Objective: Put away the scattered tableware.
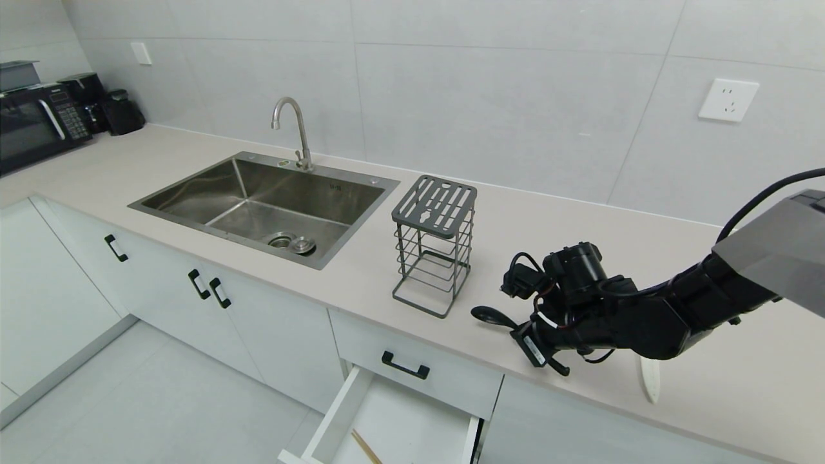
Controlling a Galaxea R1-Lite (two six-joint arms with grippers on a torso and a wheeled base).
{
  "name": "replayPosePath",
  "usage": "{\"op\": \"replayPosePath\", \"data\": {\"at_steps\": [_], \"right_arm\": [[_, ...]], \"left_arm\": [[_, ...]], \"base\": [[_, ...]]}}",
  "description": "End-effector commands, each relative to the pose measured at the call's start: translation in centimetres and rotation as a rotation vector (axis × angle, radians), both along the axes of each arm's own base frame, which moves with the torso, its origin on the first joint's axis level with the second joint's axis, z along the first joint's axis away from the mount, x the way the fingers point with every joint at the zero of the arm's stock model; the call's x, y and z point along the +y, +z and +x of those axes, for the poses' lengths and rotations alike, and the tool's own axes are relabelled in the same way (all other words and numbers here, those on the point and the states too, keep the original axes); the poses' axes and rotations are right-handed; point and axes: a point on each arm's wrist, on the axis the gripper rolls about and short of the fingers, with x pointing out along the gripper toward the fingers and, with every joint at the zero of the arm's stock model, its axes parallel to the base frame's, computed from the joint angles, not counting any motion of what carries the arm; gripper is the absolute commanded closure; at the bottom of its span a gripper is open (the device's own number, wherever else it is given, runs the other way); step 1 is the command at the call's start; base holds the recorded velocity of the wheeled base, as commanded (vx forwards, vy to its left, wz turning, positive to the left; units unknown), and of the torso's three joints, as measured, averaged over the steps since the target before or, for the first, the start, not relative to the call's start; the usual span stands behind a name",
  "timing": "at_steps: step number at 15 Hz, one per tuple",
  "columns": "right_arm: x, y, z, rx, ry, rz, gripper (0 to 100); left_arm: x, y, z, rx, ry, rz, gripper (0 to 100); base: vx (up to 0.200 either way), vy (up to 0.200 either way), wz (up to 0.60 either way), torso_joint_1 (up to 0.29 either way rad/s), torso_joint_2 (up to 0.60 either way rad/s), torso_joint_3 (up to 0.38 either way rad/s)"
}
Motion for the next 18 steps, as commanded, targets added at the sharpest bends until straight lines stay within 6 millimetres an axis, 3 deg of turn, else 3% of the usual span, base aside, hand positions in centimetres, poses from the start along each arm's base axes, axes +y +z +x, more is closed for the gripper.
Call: {"op": "replayPosePath", "data": {"at_steps": [1, 7, 10, 15, 18], "right_arm": [[1.2, 0.5, -1.5, 0.000, 0.048, 0.004, 100], [0.9, 2.2, -5.7, -0.002, 0.099, 0.008, 100], [3.6, 1.8, -8.5, 0.012, 0.229, -0.014, 100], [4.9, 2.1, -9.0, -0.001, 0.280, -0.003, 100], [6.4, 3.3, -9.2, -0.045, 0.320, 0.029, 100]], "left_arm": [[0.0, 0.0, 0.0, 0.001, 0.000, 0.000, 0], [0.0, 0.0, 0.0, 0.001, 0.000, 0.000, 0], [0.0, 0.0, 0.0, 0.001, 0.000, 0.000, 0], [0.0, 0.0, 0.0, 0.001, 0.001, 0.000, 0], [0.0, 0.0, 0.0, 0.001, 0.000, 0.000, 0]], "base": [[0.000, 0.000, 0.00, 0.000, 0.00, 0.000], [0.000, 0.000, 0.00, 0.000, 0.00, 0.000], [0.000, 0.000, 0.00, 0.000, 0.00, 0.000], [0.000, 0.000, 0.00, 0.000, 0.00, 0.000], [0.000, 0.000, 0.00, 0.000, 0.00, 0.000]]}}
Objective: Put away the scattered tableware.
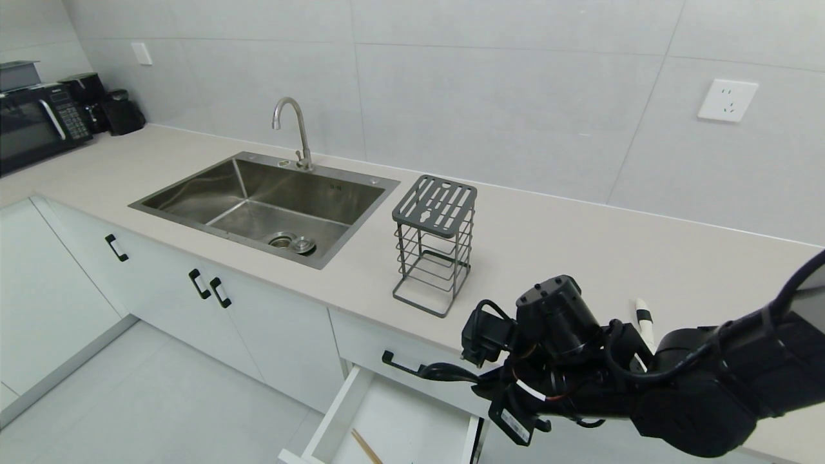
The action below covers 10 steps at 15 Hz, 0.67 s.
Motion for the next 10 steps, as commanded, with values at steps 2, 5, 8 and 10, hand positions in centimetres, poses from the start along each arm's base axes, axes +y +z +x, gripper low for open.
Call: {"op": "replayPosePath", "data": {"at_steps": [2, 5, 8, 10], "right_arm": [[1.3, 1.1, 0.2, -0.037, 0.022, 0.040, 100], [2.6, 1.8, 0.1, -0.062, 0.054, 0.067, 100], [3.1, 1.9, -0.4, -0.058, 0.080, 0.076, 100], [3.2, 2.0, -0.4, -0.046, 0.101, 0.094, 100]], "left_arm": [[0.0, 0.0, 0.0, 0.001, 0.001, 0.000, 0], [0.0, 0.0, 0.0, 0.001, 0.000, 0.000, 0], [0.0, 0.0, 0.0, 0.001, 0.000, 0.000, 0], [0.0, 0.0, 0.0, 0.001, 0.001, 0.000, 0]], "base": [[0.000, 0.000, 0.00, 0.000, 0.00, 0.000], [0.000, 0.000, 0.00, 0.000, 0.00, 0.000], [0.000, 0.000, 0.00, 0.000, 0.00, 0.000], [0.000, 0.000, 0.00, -0.132, 0.24, 0.139]]}}
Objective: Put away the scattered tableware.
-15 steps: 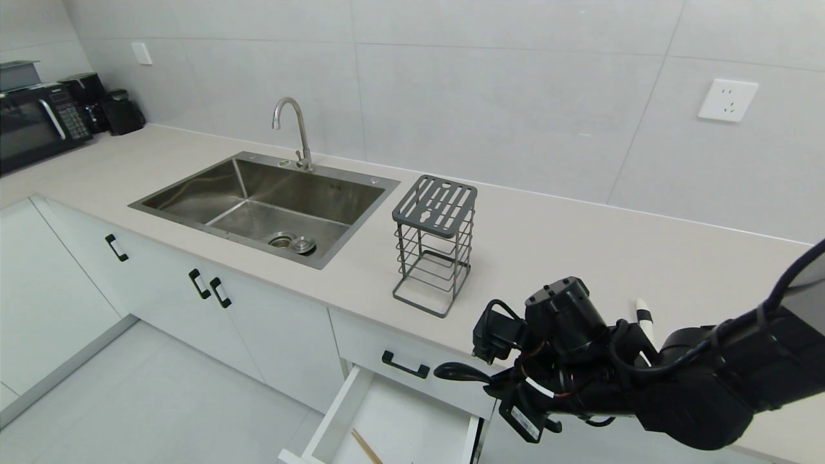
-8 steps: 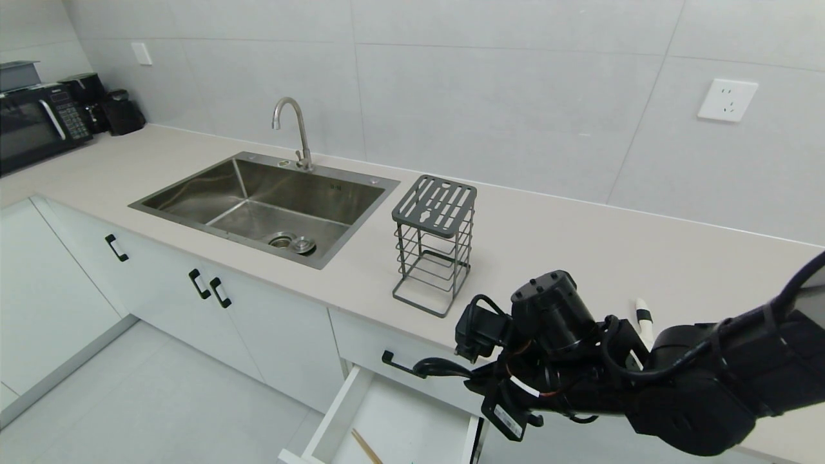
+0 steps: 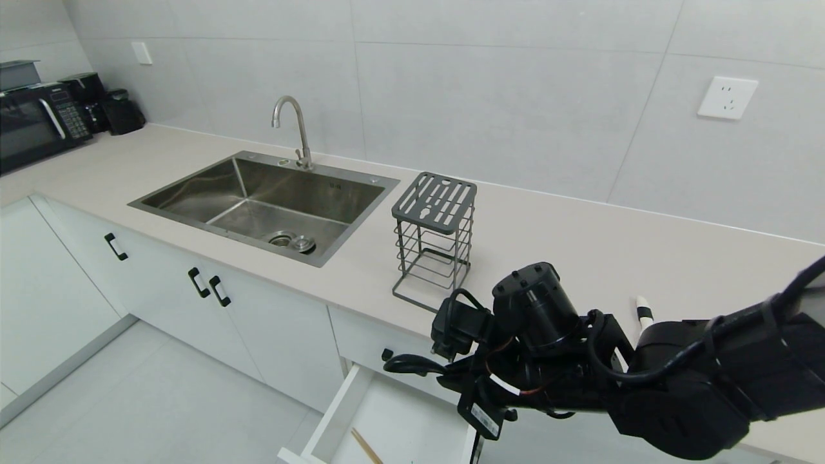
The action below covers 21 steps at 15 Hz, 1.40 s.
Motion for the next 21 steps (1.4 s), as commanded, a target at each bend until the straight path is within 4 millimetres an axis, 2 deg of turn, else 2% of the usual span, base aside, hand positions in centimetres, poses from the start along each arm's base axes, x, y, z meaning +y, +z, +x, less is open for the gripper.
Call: {"op": "replayPosePath", "data": {"at_steps": [1, 21], "right_arm": [[0.22, 0.11, 0.02, -0.003, 0.007, 0.006, 100], [0.56, -0.18, 0.12, -0.002, 0.012, 0.000, 100]], "left_arm": [[0.00, 0.00, 0.01, 0.002, -0.001, 0.000, 0], [0.00, 0.00, 0.01, 0.002, -0.001, 0.000, 0]], "base": [[0.000, 0.000, 0.00, -0.168, 0.36, 0.173], [0.000, 0.000, 0.00, -0.254, 0.50, 0.241]]}}
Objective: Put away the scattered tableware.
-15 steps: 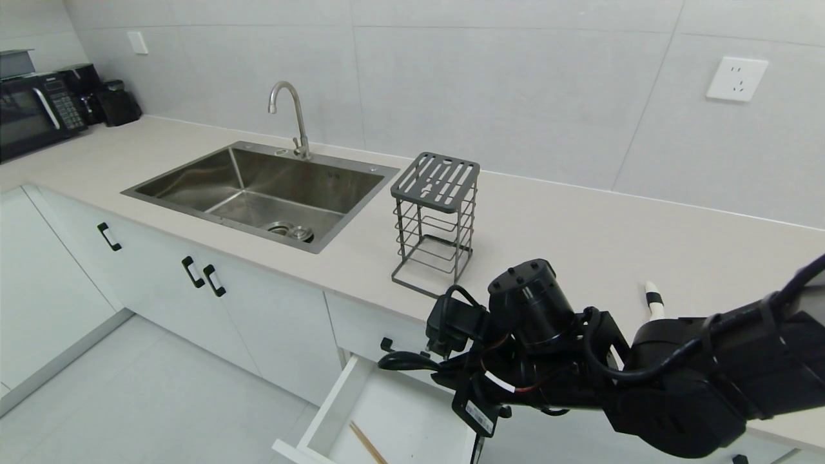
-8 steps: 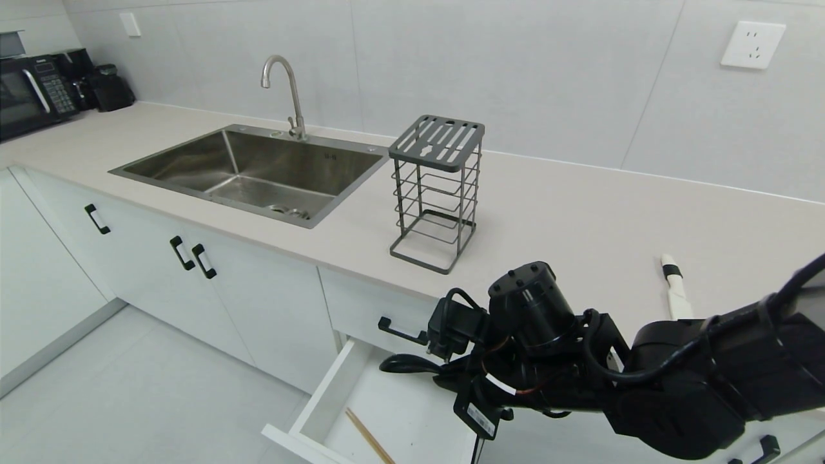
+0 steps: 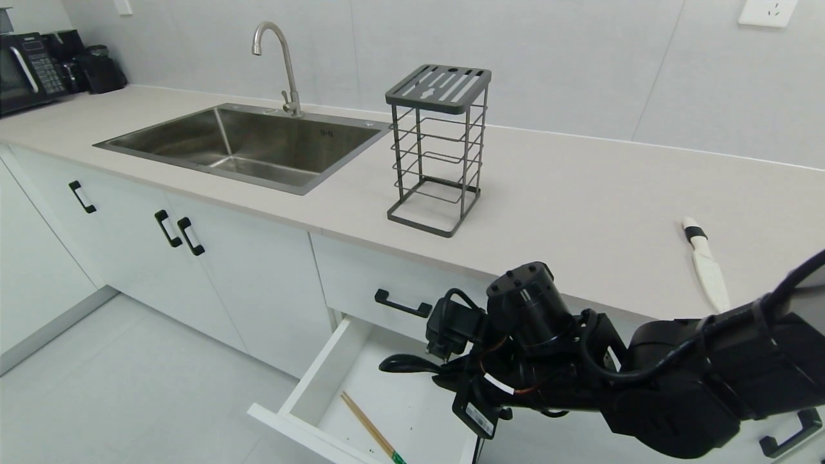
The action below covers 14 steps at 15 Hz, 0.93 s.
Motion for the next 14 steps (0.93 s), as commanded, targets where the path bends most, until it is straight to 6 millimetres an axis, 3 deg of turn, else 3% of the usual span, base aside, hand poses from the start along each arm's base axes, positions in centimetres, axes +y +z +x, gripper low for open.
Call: {"op": "replayPosePath", "data": {"at_steps": [1, 6, 11, 14], "right_arm": [[0.1, -0.3, 0.1, 0.004, 0.002, -0.006, 100], [0.3, -0.5, 0.4, 0.004, 0.002, -0.008, 100], [1.9, -0.7, 1.8, -0.026, 0.012, 0.010, 100], [2.6, -2.0, 2.6, -0.008, 0.016, -0.005, 100]], "left_arm": [[0.0, 0.0, 0.0, 0.002, 0.000, 0.000, 0], [0.0, 0.0, 0.0, 0.002, 0.000, 0.000, 0], [0.0, 0.0, 0.0, 0.002, 0.000, 0.000, 0], [0.0, 0.0, 0.0, 0.002, 0.002, 0.000, 0]], "base": [[0.000, 0.000, 0.00, -0.256, 0.49, 0.227], [0.000, 0.000, 0.00, -0.209, 0.39, 0.174], [0.000, 0.000, 0.00, -0.010, 0.02, 0.006], [0.000, 0.000, 0.00, 0.000, 0.00, 0.000]]}}
